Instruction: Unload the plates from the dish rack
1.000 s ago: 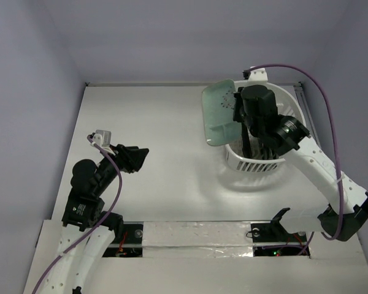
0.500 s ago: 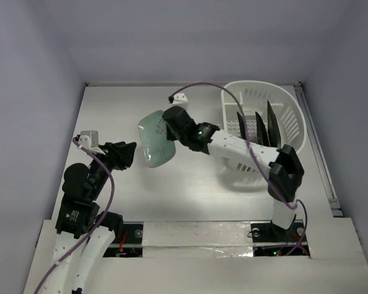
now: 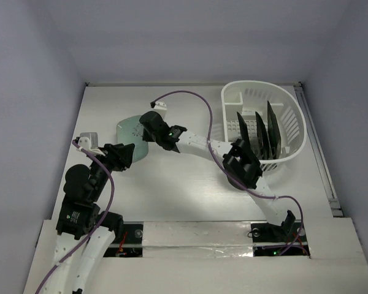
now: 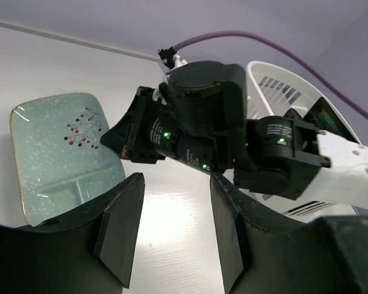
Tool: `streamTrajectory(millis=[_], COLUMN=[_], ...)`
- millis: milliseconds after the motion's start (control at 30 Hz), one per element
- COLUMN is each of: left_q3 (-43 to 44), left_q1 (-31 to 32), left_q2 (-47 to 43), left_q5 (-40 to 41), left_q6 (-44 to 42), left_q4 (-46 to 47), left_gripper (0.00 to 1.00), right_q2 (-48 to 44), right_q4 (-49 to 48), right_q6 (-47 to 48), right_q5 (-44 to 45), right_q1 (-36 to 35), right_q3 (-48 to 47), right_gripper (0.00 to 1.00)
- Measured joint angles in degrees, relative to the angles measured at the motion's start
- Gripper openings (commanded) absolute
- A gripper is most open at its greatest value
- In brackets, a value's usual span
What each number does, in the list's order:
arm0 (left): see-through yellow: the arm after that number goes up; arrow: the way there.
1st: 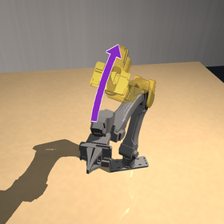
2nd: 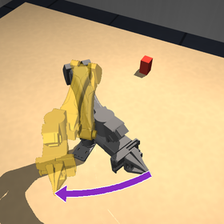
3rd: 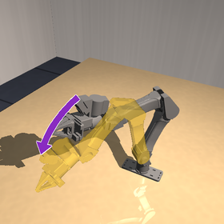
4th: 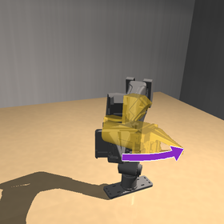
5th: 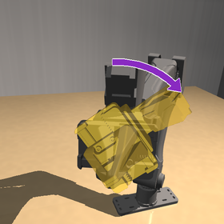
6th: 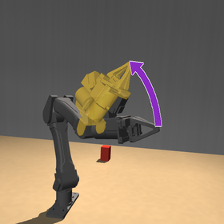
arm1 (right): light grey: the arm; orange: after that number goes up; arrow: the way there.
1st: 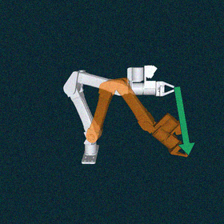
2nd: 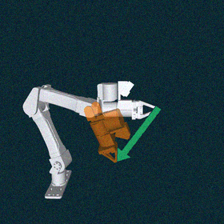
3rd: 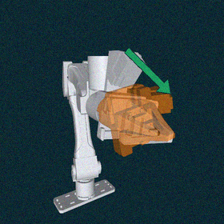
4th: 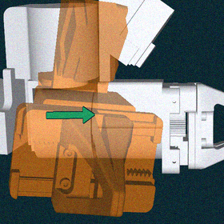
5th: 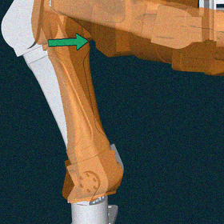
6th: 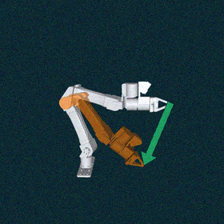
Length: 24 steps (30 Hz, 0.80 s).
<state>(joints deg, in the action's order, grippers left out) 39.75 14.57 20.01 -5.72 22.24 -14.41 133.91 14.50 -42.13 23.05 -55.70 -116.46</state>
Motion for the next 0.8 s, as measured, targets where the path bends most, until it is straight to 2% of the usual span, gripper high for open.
streamTrajectory(millis=[367,433,467,567,733,800], left_q3=[-0.1,-0.3,-0.5,-0.8,-0.8,-0.8], left_q1=[0.0,0.2,0.4,0.5,0.5,0.5], left_q2=[0.0,-0.1,-0.1,-0.1,-0.1,-0.1], left_q5=[-0.1,-0.2,-0.2,-0.4,-0.7,-0.8], left_q6=[0.1,0.1,0.2,0.2,0.2,0.2], left_q4=[0.0,0.1,0.0,0.0,0.0,0.0], left_gripper=[0.44,0.44,0.44,0.44,0.44,0.44], right_q2=[6.8,6.9,6.9,6.9,6.9,6.8], right_q4=[-3.1,-3.1,-3.1,-3.8,-6.4,-6.6], right_q6=[-7.1,-7.5,-7.7,-8.6,-9.0,-9.0], right_q5=[-4.1,-4.5,-4.6,-5.7,-7.0,-7.3], right_q1=[2.2,2.5,2.6,3.1,3.2,3.2], right_q3=[-0.6,-1.0,-1.0,-1.0,-0.8,-0.3], right_gripper=[0.00,0.07,0.16,0.32,0.35,0.41])
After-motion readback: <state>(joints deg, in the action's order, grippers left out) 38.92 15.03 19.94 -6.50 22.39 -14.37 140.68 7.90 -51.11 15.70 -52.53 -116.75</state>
